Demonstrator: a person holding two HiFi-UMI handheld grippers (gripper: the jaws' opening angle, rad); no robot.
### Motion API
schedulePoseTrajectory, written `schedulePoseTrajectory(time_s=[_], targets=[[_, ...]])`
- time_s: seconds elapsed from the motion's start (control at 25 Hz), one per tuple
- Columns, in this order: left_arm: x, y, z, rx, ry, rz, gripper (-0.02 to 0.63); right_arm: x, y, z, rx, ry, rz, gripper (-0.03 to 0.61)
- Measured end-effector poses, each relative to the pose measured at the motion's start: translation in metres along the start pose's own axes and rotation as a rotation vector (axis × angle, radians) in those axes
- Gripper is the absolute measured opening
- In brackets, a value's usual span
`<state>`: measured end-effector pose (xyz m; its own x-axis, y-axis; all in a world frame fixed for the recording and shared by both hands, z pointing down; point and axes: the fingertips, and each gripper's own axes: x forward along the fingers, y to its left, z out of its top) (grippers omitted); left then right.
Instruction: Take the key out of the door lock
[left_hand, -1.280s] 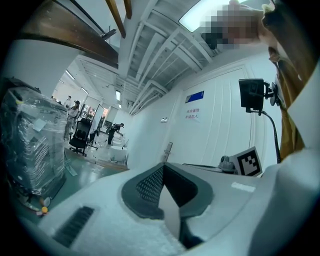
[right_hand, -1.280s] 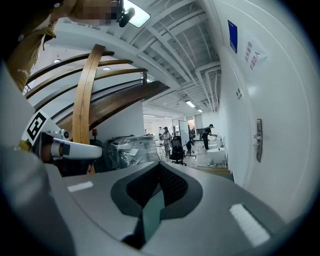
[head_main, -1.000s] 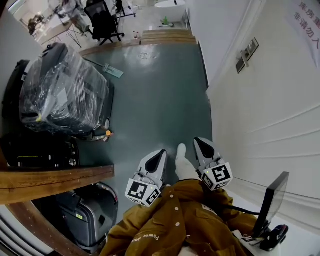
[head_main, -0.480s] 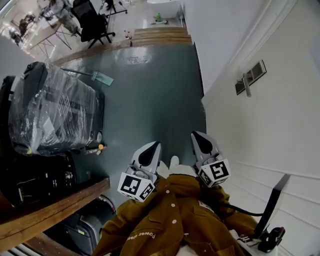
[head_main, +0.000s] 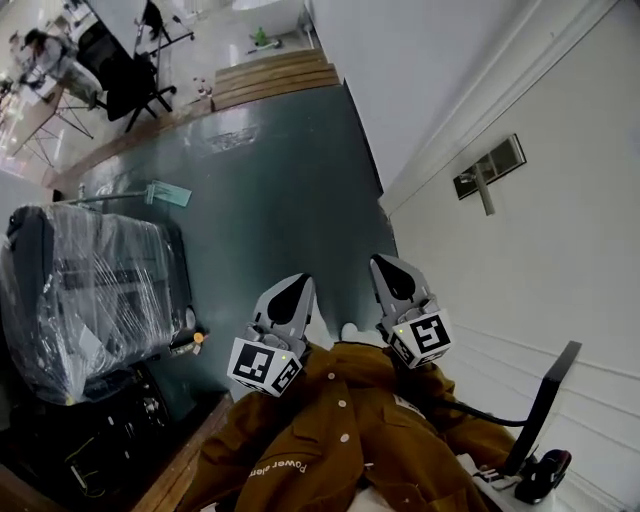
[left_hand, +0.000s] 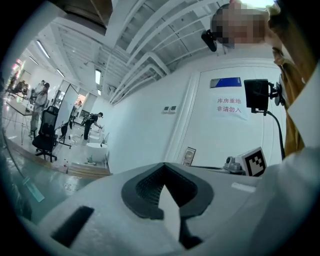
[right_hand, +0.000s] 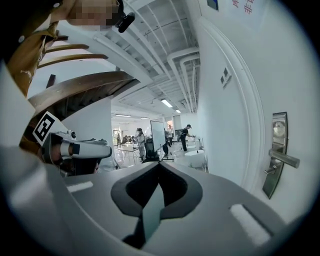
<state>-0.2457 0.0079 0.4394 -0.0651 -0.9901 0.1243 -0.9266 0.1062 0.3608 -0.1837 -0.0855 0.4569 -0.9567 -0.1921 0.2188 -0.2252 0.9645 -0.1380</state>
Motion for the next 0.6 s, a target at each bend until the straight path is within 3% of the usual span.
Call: schedulePoseTrajectory(time_s=[0.2,0.44,0.52,0.6], targets=[[0.047,0.015,0.001,-0.004,0.039,-0.117,-0.002,0.019,-0.025,0.009,-0.011,-0.028,-0.086,0.008],[0.077,0.004,0.005,0.002,0.058,-0.176,-0.002,0.02,-0.064,0.007,0.033,-0.045,-0.168,0.008],[0.081,0.002,0.008,0.011,0.059,-0.187,-0.002,0.024,-0.081,0.005,0.083,-0.068,-0.194,0.008],[0.086,0.002,0.01,0.018,0.055,-0.189,-0.002,0.03,-0.104,0.0,0.214,-0.127,-0.198,0.008]])
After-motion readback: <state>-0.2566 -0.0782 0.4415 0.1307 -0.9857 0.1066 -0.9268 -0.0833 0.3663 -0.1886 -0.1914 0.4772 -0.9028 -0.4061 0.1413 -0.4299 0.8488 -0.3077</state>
